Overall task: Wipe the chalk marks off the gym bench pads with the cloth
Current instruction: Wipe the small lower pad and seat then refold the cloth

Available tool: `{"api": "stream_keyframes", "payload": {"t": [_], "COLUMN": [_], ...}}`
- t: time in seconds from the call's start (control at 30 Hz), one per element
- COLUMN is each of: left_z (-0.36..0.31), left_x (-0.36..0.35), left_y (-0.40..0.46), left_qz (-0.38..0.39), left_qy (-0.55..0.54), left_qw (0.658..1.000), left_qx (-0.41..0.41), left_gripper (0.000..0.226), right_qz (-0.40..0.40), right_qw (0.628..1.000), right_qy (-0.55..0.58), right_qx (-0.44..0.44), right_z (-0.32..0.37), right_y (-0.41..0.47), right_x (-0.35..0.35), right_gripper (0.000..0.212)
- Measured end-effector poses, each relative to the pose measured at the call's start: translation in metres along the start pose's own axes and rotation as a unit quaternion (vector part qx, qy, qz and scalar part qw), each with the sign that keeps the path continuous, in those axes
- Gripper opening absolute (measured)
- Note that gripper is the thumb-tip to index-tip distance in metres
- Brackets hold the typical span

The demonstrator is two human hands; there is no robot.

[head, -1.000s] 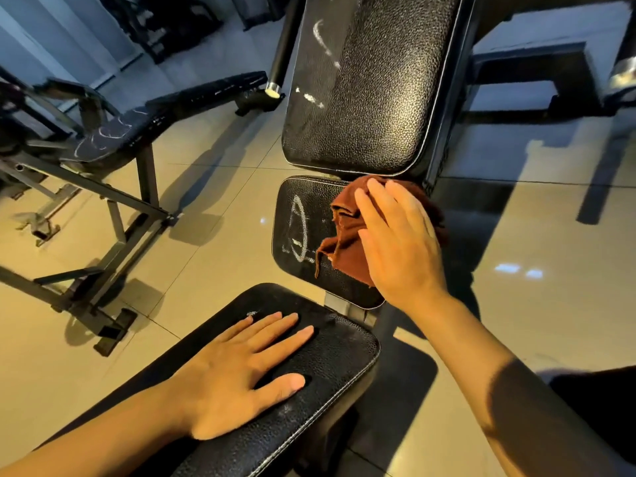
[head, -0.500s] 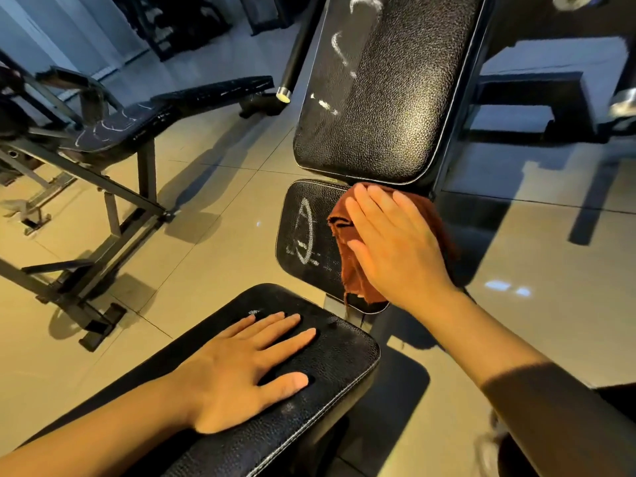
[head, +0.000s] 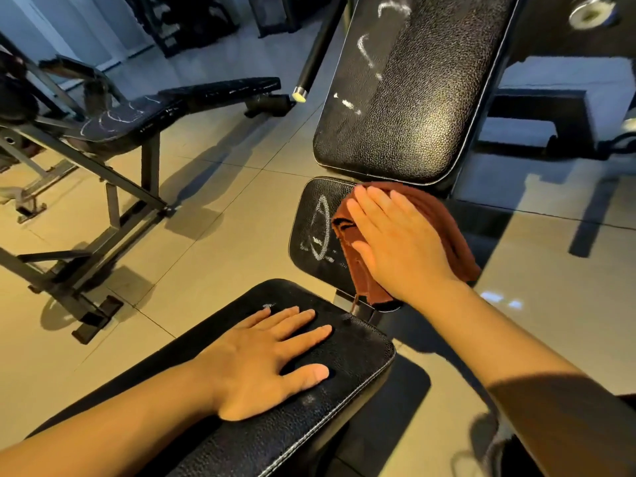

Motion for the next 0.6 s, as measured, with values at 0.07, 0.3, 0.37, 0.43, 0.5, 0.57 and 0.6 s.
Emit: {"api": "stream_keyframes", "payload": {"t": [0.07, 0.3, 0.37, 0.43, 0.5, 0.57, 0.6], "left_z": [-0.001, -0.006, -0.006, -0.006, -0.005, -0.005, -0.005], "left_x": [0.000, 0.006, 0.005, 0.005, 0.006, 0.006, 0.005], "left_y": [-0.001, -0.002, -0.001, 0.000, 0.000, 0.000, 0.000], "left_qz": [-0.006, -0.011, -0.010, -0.007, -0.006, 0.000, 0.000], "left_qy": [-0.002, -0.010, -0.013, -0.016, -0.014, -0.007, -0.005], "left_qw": [1.000, 1.000, 1.000, 1.000, 1.000, 1.000, 1.000], "left_qx": [-0.001, 0.002, 0.003, 0.002, 0.002, 0.003, 0.001], "left_gripper": [0.078, 0.083, 0.083, 0.082, 0.081, 0.080, 0.079], "right_qz": [0.013, -0.020, -0.033, -0.039, -0.056, -0.082, -0.089], "right_qw": [0.999, 0.996, 0.993, 0.992, 0.991, 0.989, 0.985], "right_qy": [-0.027, 0.056, 0.069, 0.081, 0.086, 0.103, 0.135], "right_qx": [0.017, -0.072, -0.086, -0.091, -0.083, -0.064, -0.066], "right_z": [0.000, -0.031, -0.029, -0.025, -0.023, -0.024, -0.025], "right_y": [0.009, -0.070, -0.070, -0.052, -0.026, -0.013, -0.015], "right_x": [0.000, 0.001, -0.001, 0.000, 0.005, 0.008, 0.007], "right_gripper": [0.065, 0.065, 0.064, 0.065, 0.064, 0.061, 0.059]}}
Point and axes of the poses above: each hand's wrist, its own y-axis towards the middle knuckle, its own x-axis out of the back of the hand, z = x × y, the point moved 7 cm from there along y, towards the middle knuckle, and after that the axes turned 15 degrees about -x, right-handed, at the moved point
